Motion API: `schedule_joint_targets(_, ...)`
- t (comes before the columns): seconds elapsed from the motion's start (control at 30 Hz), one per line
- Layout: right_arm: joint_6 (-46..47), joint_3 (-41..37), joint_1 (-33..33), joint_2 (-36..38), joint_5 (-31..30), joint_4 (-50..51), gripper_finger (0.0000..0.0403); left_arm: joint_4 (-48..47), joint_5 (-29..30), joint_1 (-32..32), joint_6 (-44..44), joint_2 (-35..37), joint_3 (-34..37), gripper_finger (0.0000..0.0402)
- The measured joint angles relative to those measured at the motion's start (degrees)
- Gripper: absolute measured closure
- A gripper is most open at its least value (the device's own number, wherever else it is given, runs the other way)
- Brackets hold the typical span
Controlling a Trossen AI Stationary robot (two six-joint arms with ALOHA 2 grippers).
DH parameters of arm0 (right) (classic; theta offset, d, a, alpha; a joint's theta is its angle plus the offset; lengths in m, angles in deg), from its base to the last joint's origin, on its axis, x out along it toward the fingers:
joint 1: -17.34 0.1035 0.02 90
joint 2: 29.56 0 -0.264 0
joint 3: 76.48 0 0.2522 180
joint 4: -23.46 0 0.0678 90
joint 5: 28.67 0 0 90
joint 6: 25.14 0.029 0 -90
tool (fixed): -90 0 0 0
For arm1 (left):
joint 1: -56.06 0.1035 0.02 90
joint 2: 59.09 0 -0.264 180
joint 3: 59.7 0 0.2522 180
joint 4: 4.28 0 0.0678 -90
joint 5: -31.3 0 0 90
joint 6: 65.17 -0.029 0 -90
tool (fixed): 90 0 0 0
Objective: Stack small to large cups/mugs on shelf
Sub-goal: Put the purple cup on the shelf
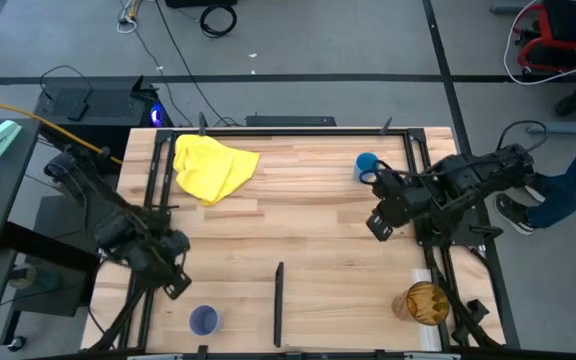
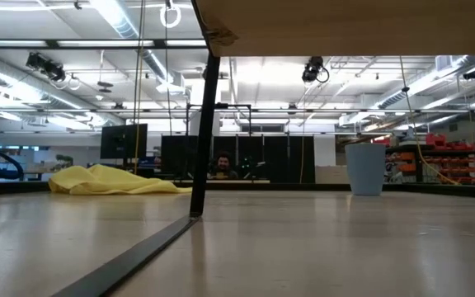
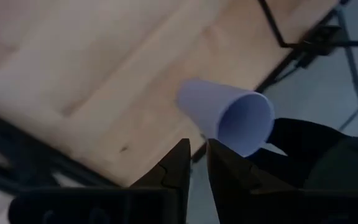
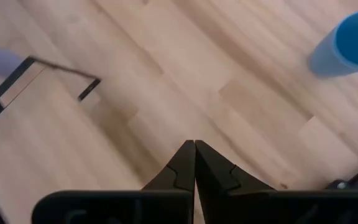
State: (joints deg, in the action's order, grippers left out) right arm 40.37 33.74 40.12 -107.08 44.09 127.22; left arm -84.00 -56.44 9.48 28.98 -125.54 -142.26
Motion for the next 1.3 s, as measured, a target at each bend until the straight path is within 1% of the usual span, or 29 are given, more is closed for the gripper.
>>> schedule_joint_targets(0.17,-5.26,0.0,-3.83,0.0,-1.62,0.02,0.0386,5.34,0.58,-2.48,1.6,-5.79,0.0,0.033)
schedule_joint_targets(0.27,-7.58,0.0,-5.62,0.0,-1.64,0.02,0.0386,6.29,-0.07,-2.87,1.69,-9.25,0.0,0.0324)
schedule_joint_targets(0.37,-9.47,0.0,-6.72,0.0,-1.66,0.02,0.0386,6.75,-0.42,-2.87,1.79,-11.93,0.02,0.0314)
schedule_joint_targets(0.5,-10.21,0.0,-7.0,0.0,-1.63,0.01,0.0386,11.63,-0.47,-2.85,2.32,-14.36,0.03,0.0296)
schedule_joint_targets(0.6,-10.28,0.0,-6.92,0.0,-1.57,0.0,0.0386,13.5,-0.6,-2.85,2.3,-15.25,0.02,0.0282)
schedule_joint_targets(0.77,-11.32,0.0,-6.9,0.0,-1.57,0.02,0.0386,9.89,-0.62,-2.85,3.42,-15.79,0.02,0.0264)
schedule_joint_targets(0.9,-11.42,0.0,-6.9,0.0,-1.56,0.01,0.0386,8.82,-0.62,-2.85,4.26,-15.79,0.02,0.0256)
schedule_joint_targets(1.13,-11.69,0.0,-6.9,0.0,-0.93,0.01,0.0386,11.16,-1.41,-2.85,3.2,-18.23,0.02,0.026)
schedule_joint_targets(1.3,-11.74,0.0,-6.9,0.0,-0.91,0.02,0.0386,10.9,-1.54,-2.85,3.06,-19.67,0.02,0.026)
